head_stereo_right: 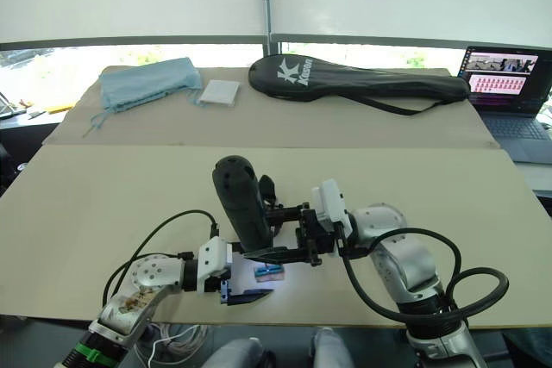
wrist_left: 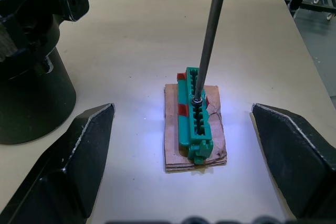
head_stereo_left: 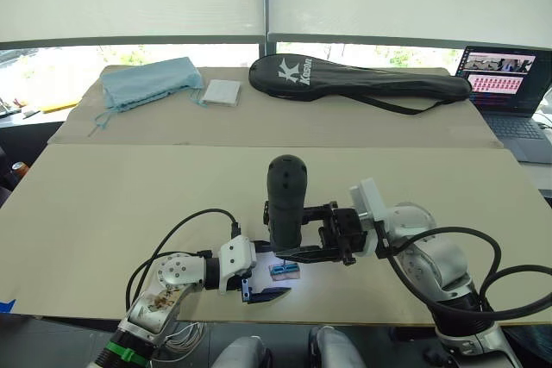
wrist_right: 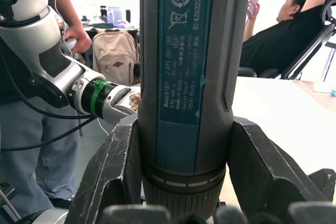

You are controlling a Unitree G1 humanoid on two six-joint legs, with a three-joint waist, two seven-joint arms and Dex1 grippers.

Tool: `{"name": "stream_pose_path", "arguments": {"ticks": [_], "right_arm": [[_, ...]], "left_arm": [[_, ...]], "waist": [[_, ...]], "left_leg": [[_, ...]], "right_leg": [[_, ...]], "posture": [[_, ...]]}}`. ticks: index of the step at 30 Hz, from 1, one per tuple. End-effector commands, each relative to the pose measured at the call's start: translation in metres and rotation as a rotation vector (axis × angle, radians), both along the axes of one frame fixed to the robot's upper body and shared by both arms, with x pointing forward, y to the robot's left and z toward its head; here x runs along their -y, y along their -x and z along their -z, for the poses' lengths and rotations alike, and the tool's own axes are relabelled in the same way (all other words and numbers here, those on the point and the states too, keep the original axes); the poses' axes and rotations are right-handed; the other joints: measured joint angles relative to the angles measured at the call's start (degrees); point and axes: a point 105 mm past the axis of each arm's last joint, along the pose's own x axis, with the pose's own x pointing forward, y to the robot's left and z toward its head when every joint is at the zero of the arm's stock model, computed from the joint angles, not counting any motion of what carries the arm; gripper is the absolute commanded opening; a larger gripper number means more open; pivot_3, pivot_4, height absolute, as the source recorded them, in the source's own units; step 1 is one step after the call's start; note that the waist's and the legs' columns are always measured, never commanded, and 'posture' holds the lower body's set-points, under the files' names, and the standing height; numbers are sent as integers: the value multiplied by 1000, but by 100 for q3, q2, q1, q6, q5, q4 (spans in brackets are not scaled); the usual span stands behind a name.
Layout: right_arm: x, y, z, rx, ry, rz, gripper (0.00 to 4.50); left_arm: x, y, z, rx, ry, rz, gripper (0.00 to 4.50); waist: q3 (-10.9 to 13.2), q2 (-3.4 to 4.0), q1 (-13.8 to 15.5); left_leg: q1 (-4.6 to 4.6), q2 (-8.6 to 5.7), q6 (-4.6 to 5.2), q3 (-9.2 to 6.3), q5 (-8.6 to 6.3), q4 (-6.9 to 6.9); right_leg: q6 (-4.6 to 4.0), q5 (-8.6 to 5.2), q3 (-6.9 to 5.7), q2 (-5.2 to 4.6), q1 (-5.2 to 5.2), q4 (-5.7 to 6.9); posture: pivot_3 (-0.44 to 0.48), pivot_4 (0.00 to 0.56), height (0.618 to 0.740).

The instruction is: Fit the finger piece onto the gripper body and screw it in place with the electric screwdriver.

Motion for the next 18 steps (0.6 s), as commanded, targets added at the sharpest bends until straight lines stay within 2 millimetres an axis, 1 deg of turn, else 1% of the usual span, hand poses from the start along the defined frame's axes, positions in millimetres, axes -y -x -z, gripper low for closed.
{"name": "stream_pose_path", "arguments": {"ticks": [1, 11, 18], "right_arm": [[0, 2, -13, 64, -29, -16, 1900], [-1, 1, -11, 68, -22, -14, 1900], [-5, 2, -5, 57, -5, -10, 1900]], "left_arm": [[0, 7, 20, -72, -46, -6, 4411], [0, 7, 21, -70, -48, -2, 4411], [0, 7, 21, -70, -47, -4, 4411]], "waist": [[0, 0, 0], [0, 0, -1], [0, 1, -2]], "left_leg": [[0, 0, 0, 0, 0, 0], [0, 0, 0, 0, 0, 0], [1, 0, 0, 0, 0, 0]], "right_leg": [[0, 0, -1, 0, 0, 0], [0, 0, 0, 0, 0, 0], [0, 0, -1, 0, 0, 0]], "posture": [[0, 150, 740], [0, 150, 740], [0, 150, 740]]}}
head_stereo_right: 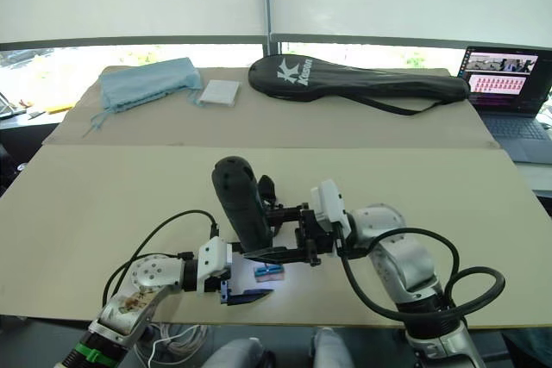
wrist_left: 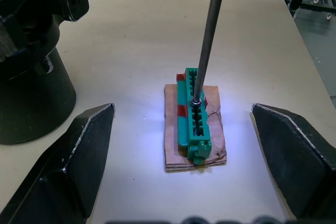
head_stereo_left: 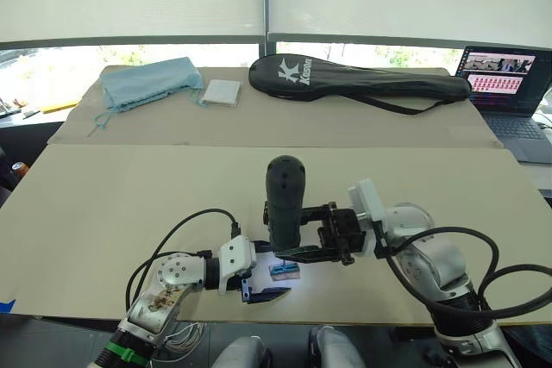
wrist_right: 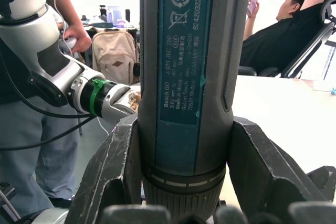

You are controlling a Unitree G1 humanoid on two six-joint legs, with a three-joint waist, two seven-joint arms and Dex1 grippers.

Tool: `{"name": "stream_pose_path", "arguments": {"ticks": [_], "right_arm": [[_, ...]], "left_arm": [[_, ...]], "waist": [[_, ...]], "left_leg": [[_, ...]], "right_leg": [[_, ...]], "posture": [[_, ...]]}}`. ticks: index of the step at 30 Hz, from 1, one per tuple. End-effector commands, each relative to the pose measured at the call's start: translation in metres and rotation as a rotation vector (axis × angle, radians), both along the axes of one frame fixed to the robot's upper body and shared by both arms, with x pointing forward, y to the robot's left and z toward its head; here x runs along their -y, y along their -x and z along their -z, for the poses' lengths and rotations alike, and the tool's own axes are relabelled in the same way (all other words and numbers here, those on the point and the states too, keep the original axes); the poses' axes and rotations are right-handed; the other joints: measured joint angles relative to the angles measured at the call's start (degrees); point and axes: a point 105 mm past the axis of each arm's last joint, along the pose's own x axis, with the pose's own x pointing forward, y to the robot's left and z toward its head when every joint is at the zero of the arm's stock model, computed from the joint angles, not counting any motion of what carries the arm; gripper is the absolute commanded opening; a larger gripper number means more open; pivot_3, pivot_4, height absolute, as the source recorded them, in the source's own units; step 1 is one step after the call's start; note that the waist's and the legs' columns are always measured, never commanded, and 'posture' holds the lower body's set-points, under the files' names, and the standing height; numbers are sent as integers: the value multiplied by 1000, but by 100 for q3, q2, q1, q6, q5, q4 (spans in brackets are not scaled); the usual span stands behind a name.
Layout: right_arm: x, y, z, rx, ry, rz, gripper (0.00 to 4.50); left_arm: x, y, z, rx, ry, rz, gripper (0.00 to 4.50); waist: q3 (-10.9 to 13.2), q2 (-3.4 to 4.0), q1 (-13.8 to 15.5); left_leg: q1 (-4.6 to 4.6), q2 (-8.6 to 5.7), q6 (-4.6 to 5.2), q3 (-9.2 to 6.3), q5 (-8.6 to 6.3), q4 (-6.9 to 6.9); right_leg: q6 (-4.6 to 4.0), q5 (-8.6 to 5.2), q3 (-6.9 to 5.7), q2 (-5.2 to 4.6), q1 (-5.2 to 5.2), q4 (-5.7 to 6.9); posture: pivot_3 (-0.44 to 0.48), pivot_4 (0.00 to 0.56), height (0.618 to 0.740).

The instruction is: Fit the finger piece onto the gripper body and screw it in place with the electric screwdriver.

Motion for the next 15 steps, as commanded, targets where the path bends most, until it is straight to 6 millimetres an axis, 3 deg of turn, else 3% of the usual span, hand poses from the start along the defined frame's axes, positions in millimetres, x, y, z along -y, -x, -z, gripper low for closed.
{"name": "stream_pose_path", "arguments": {"ticks": [1, 15], "right_arm": [[-4, 3, -6, 52, -3, -12, 1900], [-2, 3, -7, 56, 17, -21, 1900]], "left_arm": [[0, 7, 20, -70, -46, -5, 4411], [-3, 0, 19, -33, -40, -27, 4411]], "waist": [[0, 0, 0], [-3, 5, 0]], "left_leg": [[1, 0, 0, 0, 0, 0], [5, 0, 0, 0, 0, 0]], "right_leg": [[0, 0, 0, 0, 0, 0], [0, 0, 0, 0, 6, 0]], "posture": [[0, 150, 740], [0, 150, 740]]}}
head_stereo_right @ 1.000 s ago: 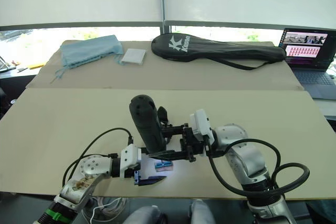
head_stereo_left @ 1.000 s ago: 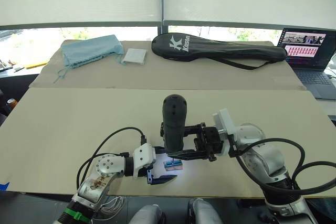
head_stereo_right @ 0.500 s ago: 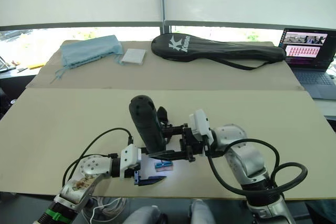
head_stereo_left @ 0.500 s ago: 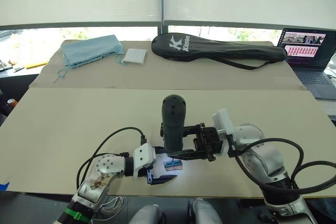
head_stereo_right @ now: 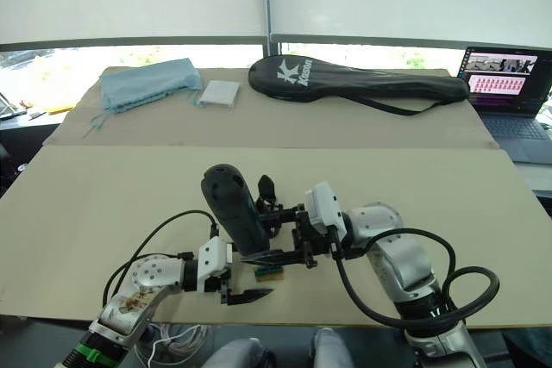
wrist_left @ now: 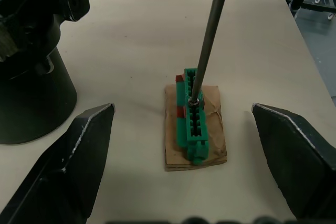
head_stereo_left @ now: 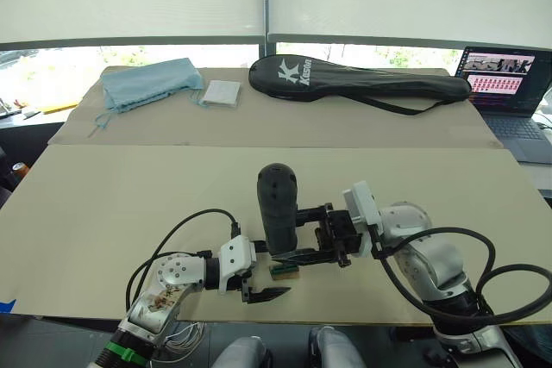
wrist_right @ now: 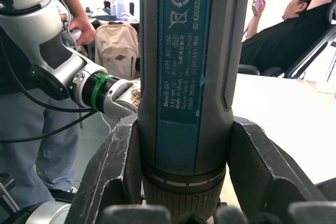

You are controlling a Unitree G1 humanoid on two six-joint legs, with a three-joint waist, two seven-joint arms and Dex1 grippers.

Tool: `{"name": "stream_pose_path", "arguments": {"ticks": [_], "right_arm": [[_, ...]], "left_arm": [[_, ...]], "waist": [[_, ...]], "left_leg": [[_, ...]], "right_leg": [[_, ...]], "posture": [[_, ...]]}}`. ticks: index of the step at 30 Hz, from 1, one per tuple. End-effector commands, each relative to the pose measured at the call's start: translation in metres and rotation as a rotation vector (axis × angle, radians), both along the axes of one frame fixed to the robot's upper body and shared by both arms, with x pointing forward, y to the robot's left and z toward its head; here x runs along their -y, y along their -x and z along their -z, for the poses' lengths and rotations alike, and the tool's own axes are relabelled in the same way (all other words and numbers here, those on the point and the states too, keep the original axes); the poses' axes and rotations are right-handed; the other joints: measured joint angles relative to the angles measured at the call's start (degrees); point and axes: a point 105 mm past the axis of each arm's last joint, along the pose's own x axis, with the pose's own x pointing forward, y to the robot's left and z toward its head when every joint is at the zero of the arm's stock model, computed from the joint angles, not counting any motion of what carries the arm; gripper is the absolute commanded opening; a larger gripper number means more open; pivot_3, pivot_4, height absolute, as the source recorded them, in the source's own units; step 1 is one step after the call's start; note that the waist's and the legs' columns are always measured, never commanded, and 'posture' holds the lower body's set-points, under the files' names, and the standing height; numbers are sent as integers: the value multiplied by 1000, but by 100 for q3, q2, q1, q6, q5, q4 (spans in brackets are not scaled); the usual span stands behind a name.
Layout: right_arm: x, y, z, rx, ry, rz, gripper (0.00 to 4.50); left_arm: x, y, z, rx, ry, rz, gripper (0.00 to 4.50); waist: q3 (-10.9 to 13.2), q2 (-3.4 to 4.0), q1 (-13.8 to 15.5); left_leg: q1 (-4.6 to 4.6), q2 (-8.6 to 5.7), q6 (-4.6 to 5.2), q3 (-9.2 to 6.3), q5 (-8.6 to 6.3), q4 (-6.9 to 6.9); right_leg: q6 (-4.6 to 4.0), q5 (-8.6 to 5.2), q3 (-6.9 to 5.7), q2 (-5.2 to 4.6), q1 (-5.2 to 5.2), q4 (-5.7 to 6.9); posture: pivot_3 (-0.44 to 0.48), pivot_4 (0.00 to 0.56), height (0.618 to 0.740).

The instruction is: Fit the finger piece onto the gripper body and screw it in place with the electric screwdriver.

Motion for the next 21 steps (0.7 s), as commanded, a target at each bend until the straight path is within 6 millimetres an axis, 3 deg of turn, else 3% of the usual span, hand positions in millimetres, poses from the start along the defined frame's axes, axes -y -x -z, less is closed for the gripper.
{"name": "stream_pose_path", "arguments": {"ticks": [1, 21], "right_arm": [[2, 2, -9, 27, -17, -9, 1900], [8, 4, -35, 42, -55, -30, 1900]], "left_arm": [[-2, 1, 16, -28, -36, -21, 4411], [-21, -4, -1, 15, 69, -50, 4411]], "waist": [[0, 0, 1], [1, -1, -118]], "left_leg": [[0, 0, 0, 0, 0, 0], [-8, 6, -6, 0, 3, -2]], "right_leg": [[0, 0, 1, 0, 0, 0], [-2, 0, 8, 2, -12, 4]], "posture": [[0, 150, 740], [0, 150, 740]]}}
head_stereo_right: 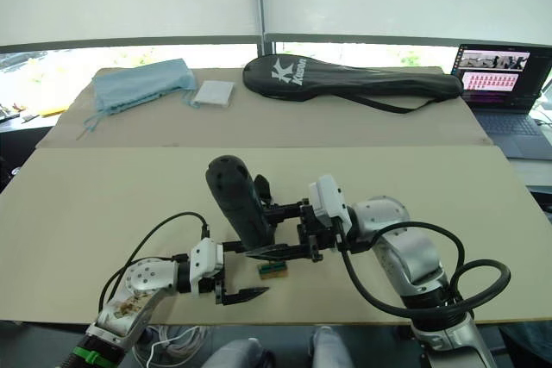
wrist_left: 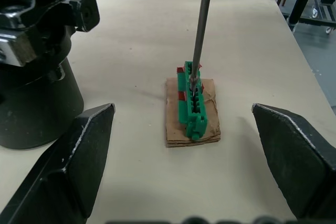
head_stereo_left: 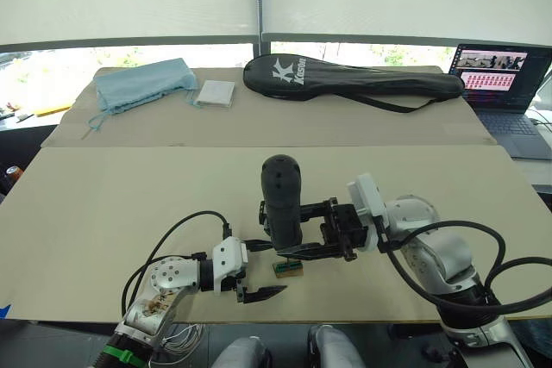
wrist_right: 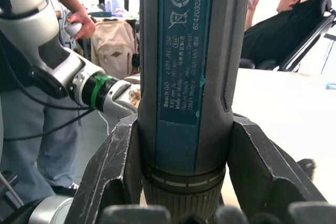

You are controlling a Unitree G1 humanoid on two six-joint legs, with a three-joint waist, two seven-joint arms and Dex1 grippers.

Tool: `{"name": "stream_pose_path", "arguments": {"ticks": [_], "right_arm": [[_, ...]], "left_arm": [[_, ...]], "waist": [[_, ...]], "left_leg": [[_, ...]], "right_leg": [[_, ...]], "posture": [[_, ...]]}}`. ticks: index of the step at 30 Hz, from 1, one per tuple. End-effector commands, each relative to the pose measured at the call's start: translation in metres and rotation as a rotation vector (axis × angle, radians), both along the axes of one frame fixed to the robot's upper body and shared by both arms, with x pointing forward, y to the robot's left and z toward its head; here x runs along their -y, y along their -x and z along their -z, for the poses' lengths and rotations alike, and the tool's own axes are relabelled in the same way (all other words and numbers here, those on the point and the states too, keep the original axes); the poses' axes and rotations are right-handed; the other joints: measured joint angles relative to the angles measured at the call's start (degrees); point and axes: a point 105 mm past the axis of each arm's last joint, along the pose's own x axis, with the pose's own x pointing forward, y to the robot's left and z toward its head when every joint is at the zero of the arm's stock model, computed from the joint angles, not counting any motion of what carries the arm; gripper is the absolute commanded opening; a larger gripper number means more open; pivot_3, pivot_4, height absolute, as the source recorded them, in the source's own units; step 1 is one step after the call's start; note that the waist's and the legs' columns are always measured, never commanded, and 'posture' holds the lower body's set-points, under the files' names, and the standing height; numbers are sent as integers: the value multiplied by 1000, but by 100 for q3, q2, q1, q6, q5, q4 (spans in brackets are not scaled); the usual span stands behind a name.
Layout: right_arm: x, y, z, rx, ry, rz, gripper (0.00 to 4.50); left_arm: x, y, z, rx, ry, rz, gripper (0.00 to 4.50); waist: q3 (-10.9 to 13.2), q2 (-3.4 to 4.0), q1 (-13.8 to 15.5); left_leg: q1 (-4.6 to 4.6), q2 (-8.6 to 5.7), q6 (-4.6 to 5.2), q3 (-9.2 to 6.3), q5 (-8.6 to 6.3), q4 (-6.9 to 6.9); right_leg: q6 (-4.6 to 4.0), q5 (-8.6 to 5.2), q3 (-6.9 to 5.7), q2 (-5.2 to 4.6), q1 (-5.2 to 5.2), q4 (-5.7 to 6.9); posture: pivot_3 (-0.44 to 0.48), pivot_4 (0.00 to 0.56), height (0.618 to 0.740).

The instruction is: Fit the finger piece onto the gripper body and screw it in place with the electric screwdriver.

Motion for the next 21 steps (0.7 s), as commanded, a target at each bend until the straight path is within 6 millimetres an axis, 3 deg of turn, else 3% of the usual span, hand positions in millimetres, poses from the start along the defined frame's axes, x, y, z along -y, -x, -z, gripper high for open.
{"name": "stream_pose_path", "arguments": {"ticks": [1, 7, 10, 14, 18, 21], "right_arm": [[1, 9, -23, 60, -58, -35, 1900], [5, 11, -32, 60, -77, -41, 1900], [9, 13, -43, 67, -99, -38, 1900], [12, 16, -56, 86, -136, -39, 1900], [15, 20, -79, 120, -177, -40, 1900], [17, 22, -87, 123, -184, -43, 1900]], "left_arm": [[-9, -3, 0, -18, 12, -23, 4411], [-13, -2, -23, -15, 103, -18, 4411], [-23, 0, -44, -5, 149, -17, 4411], [-33, 4, -56, -16, 130, -9, 4411], [-49, 0, -86, 54, 151, -48, 4411], [-50, 0, -93, 61, 148, -48, 4411]], "waist": [[0, 0, -22], [7, -7, -44], [16, -11, -43], [22, -8, -40], [37, -11, -41], [37, -10, -40]], "left_leg": [[0, 0, 0, 0, 0, 0], [-7, 0, 0, 0, 0, -1], [-11, 0, 1, 0, 0, -2], [-13, 0, 1, 0, -1, -2], [-12, 0, 1, 0, -1, -3], [-13, 0, 1, 0, -1, -4]], "right_leg": [[0, 0, 1, 0, 0, 0], [0, 0, 0, 1, -9, 0], [0, 0, -1, 1, -11, -1], [0, 0, 0, 1, -11, -4], [0, 0, -2, 2, -11, -2], [-1, 0, -6, 2, -13, -4]], "posture": [[0, 150, 740], [0, 150, 740], [0, 150, 740], [0, 150, 740], [0, 150, 740], [0, 150, 740]]}}
